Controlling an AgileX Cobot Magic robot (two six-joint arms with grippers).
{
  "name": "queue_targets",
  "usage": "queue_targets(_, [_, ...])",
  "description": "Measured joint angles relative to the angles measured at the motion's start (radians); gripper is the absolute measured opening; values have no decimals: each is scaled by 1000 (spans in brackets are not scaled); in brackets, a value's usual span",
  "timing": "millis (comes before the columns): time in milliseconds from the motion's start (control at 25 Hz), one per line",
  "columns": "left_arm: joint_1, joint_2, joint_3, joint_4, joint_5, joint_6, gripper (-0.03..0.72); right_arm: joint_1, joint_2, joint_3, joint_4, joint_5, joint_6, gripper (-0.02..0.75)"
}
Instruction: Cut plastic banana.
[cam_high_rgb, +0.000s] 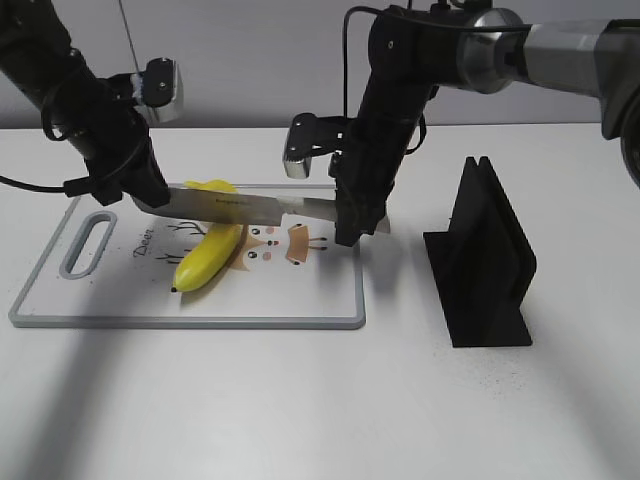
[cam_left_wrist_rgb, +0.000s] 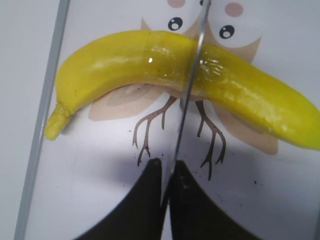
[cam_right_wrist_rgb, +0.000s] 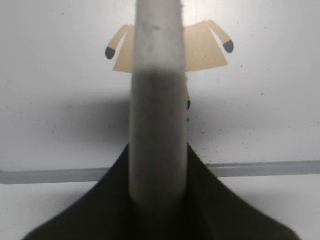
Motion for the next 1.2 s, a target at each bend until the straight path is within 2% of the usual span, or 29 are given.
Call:
queue_targets(760, [1, 2, 1, -15, 2, 0, 22, 0, 0, 0, -2, -2, 1, 183])
queue_targets(1200, [4, -13, 71, -38, -59, 1, 23, 0, 0, -2, -6, -7, 0, 186])
